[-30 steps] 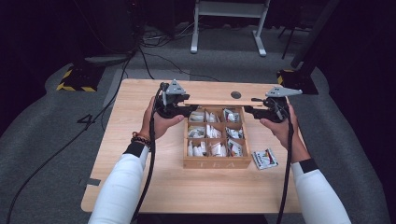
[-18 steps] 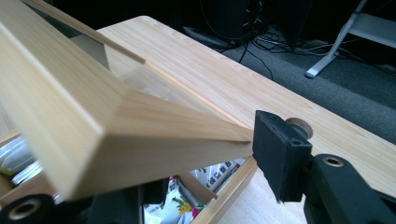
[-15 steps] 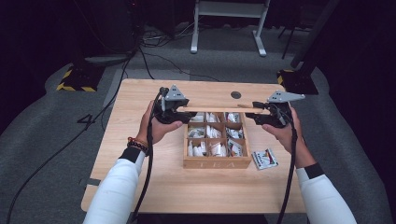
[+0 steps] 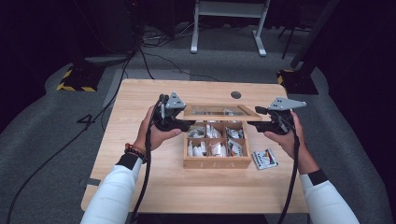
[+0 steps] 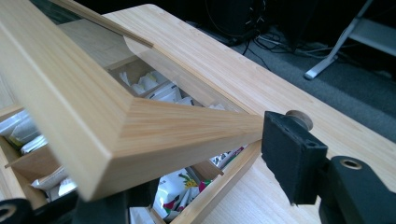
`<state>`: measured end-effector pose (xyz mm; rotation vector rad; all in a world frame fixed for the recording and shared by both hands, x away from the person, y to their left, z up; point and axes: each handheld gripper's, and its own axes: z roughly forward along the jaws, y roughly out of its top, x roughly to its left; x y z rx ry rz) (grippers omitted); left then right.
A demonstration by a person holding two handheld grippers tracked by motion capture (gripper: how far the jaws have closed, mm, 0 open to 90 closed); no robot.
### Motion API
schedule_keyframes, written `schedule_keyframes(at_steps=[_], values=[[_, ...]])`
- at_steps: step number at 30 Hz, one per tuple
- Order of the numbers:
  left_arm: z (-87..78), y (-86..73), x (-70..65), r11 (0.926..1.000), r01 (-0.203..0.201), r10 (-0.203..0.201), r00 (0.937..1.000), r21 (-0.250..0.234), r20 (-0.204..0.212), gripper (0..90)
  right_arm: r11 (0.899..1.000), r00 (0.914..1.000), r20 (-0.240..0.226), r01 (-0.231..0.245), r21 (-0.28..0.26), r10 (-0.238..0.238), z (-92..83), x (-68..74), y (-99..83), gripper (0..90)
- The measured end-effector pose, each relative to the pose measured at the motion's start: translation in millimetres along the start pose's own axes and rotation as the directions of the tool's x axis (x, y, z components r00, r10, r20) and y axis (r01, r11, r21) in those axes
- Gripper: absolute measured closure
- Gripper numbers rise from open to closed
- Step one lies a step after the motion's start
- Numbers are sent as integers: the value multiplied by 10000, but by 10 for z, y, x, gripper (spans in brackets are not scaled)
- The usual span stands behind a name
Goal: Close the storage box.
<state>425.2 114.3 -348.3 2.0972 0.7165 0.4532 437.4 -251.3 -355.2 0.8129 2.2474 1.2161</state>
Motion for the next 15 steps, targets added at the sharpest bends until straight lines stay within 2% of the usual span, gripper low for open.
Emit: schedule_keyframes(at_steps=[3,9,15], values=[[-11,-2,-21,9997,-198,200,9997,127,-166,341,9998,9998,12,175,-88,-175,-30,35,-15,404],[-25,-28,-71,9997,-235,236,9997,80,-107,329,9989,9989,84,455,-91,-454,-87,104,-21,404],[-30,-103,-125,9993,-370,370,9992,63,-147,309,9990,9989,-92,448,-92,-449,-107,139,-88,397]])
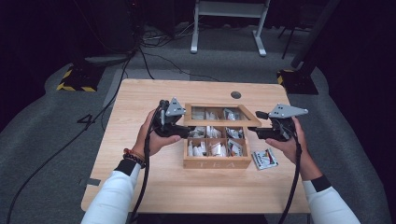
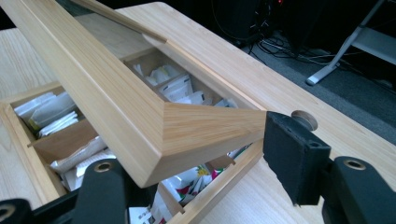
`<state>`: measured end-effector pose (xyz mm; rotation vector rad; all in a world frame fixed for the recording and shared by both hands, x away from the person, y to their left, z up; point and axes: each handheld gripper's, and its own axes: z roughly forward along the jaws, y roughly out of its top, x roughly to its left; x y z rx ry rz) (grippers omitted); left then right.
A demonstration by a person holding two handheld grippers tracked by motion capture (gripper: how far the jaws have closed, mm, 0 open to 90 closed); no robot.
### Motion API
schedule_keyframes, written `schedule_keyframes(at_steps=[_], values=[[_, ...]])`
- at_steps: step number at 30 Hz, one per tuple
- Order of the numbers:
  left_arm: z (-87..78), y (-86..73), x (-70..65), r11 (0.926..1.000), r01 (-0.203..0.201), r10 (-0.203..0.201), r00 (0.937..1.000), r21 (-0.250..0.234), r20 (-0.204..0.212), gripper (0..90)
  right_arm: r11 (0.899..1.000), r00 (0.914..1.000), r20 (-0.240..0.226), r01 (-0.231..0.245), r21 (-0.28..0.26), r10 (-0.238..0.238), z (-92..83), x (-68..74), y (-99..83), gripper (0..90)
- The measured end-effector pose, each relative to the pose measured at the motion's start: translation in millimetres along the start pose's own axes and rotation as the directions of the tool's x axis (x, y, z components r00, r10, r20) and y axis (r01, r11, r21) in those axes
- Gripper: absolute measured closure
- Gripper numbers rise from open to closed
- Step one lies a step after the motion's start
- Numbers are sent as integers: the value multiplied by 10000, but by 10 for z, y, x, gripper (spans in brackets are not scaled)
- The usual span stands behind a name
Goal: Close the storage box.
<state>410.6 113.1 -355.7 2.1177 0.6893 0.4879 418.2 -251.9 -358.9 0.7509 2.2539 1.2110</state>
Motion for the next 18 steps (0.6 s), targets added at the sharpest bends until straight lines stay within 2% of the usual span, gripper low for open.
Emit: schedule_keyframes(at_steps=[3,6,10,18], values=[[4,-27,-21,10000,-37,37,10000,21,-15,303,10000,9999,-104,-19,46,20,-1,32,-34,389],[1,-75,-35,9999,-80,81,9999,64,-112,281,9999,9999,17,-140,6,140,0,58,-72,345],[6,-125,-40,9999,-53,54,9999,104,-103,259,9995,9995,37,-305,-29,306,-6,82,-127,340],[30,-196,-85,9998,-112,113,9999,143,-74,256,9994,9992,-200,-335,19,335,-29,104,-203,302]])
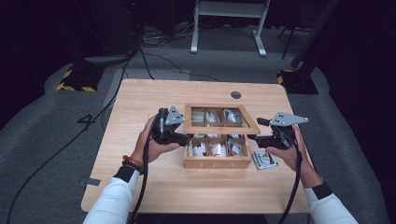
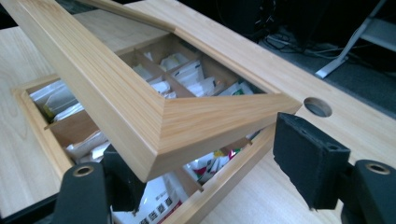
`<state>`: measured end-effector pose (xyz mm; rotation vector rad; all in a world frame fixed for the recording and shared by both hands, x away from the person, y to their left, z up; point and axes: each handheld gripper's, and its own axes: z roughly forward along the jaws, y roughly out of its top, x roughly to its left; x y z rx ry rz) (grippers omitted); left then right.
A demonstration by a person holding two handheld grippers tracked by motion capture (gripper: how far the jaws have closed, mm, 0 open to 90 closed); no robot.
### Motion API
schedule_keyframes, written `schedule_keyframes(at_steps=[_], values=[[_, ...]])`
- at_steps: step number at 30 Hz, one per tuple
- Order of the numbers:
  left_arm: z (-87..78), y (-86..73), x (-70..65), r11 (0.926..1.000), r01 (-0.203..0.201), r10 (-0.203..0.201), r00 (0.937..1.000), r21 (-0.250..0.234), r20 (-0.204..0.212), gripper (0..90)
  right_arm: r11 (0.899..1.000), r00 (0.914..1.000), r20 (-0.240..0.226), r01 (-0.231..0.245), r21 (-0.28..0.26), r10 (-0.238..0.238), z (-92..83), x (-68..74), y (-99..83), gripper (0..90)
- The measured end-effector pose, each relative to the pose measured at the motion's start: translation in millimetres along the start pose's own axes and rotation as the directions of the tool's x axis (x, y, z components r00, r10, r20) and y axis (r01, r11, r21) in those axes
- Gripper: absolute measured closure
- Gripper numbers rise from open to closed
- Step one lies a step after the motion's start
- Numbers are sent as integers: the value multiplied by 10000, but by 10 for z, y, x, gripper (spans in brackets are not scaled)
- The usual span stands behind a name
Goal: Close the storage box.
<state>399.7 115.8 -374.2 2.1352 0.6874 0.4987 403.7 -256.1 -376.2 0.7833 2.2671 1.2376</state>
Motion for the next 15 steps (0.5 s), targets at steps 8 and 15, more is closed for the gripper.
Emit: schedule_keyframes(at_steps=[8,15], values=[[53,-58,-21,9995,-157,156,9999,266,59,242,9999,9987,-495,125,41,-122,-23,27,-72,267],[70,-118,-45,9994,-110,105,9998,325,160,242,9999,9975,-688,135,67,-130,-25,63,-108,267]])
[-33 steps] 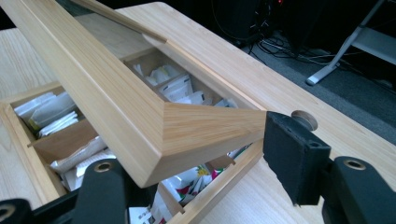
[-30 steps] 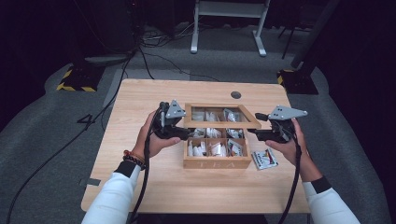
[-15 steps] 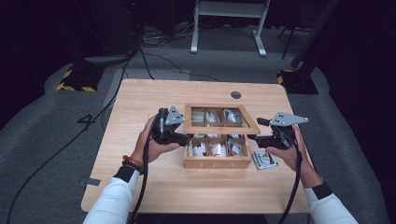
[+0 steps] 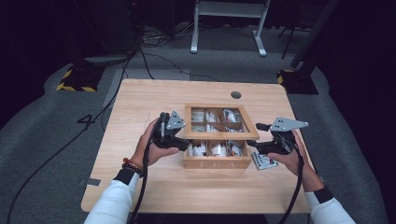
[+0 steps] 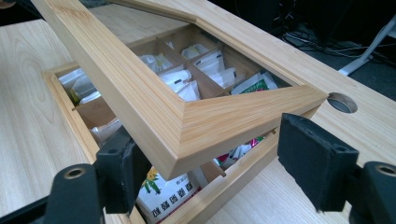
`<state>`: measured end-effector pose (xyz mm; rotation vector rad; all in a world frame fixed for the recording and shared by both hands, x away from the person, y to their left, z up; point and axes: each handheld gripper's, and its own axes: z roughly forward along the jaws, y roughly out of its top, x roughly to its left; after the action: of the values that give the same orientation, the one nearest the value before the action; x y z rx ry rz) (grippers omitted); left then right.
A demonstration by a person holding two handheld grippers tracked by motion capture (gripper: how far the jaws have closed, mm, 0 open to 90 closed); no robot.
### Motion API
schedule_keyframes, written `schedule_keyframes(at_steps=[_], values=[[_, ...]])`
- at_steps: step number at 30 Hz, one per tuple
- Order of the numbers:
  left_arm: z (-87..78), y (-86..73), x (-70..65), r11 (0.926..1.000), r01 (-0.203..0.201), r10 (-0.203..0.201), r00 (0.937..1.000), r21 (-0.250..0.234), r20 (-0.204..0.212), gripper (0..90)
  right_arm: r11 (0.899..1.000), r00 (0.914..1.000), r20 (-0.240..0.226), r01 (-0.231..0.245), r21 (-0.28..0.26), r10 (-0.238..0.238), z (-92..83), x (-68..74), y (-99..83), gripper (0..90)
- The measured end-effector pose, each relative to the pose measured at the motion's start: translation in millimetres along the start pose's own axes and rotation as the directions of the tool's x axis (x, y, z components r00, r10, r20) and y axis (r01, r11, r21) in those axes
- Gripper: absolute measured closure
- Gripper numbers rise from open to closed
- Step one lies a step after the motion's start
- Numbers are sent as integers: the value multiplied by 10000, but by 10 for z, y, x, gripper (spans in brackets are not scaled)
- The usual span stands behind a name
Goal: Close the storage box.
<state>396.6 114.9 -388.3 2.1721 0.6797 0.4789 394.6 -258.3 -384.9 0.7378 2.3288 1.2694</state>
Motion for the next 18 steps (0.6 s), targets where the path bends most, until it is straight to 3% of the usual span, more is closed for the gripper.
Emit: schedule_keyframes(at_steps=[8,14,18], values=[[27,-62,-31,9998,-104,101,9998,184,181,246,9997,9999,-89,65,215,-63,11,53,-58,266],[2,-108,-22,9998,-101,89,9968,143,794,228,9996,9997,-236,-62,289,69,27,54,-97,261],[0,-144,-32,9999,-49,41,9962,98,866,229,9993,9997,-244,-21,373,30,45,67,-125,262]])
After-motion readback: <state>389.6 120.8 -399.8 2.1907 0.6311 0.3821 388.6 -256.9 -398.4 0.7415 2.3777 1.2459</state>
